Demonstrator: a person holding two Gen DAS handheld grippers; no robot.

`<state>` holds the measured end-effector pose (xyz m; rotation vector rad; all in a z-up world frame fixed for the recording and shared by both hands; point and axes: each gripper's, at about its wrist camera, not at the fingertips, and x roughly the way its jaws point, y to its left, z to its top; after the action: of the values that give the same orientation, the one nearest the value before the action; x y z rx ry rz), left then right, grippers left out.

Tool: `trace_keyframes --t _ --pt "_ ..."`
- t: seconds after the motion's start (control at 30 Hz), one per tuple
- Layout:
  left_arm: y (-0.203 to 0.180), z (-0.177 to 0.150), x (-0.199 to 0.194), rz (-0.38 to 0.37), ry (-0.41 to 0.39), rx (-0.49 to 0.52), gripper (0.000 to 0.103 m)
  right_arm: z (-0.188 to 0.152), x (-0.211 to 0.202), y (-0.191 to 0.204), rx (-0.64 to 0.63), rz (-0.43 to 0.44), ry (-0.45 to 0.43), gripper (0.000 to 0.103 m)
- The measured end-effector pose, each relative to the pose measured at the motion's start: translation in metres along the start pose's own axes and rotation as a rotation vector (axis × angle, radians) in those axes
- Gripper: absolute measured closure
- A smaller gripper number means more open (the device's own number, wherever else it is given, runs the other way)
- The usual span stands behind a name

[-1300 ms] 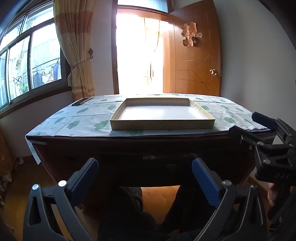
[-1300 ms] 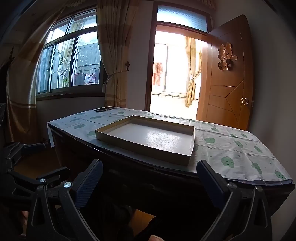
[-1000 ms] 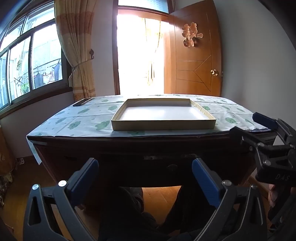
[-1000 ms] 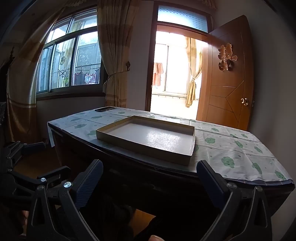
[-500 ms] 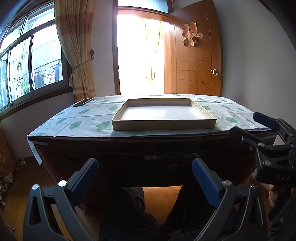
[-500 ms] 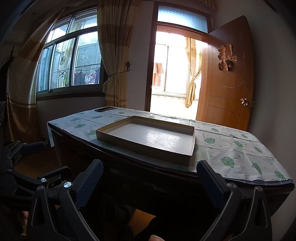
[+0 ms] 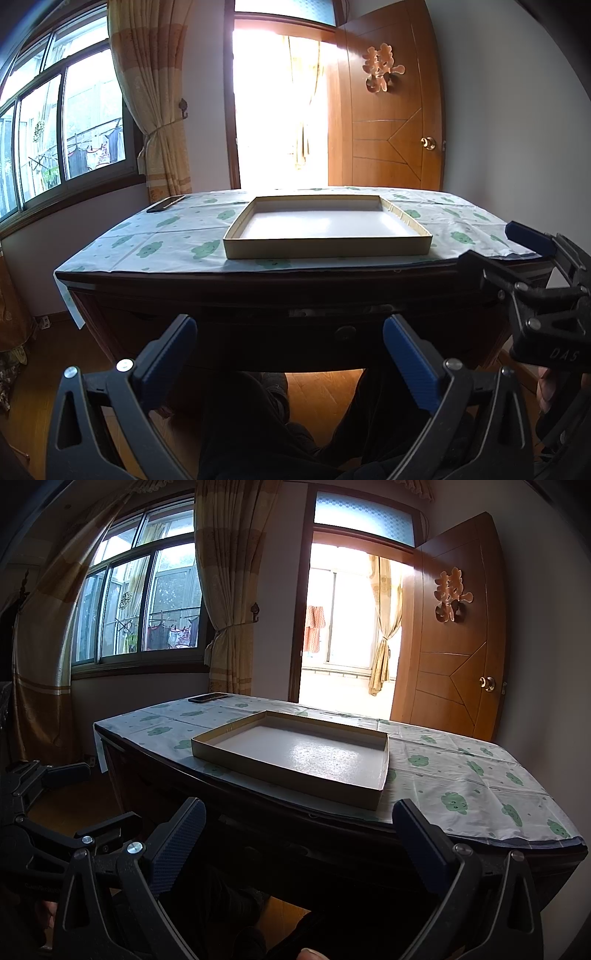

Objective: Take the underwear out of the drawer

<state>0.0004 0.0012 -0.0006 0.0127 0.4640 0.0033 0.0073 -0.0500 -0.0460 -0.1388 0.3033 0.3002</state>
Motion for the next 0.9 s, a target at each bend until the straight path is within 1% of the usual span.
trace_keyframes --t 0.9 --pt "0.0039 -0.0008 -0.0017 -0.001 0.000 0.003 0.000 0.0024 0.0011 -0.0012 0.003 -0.007 -0.004 0.001"
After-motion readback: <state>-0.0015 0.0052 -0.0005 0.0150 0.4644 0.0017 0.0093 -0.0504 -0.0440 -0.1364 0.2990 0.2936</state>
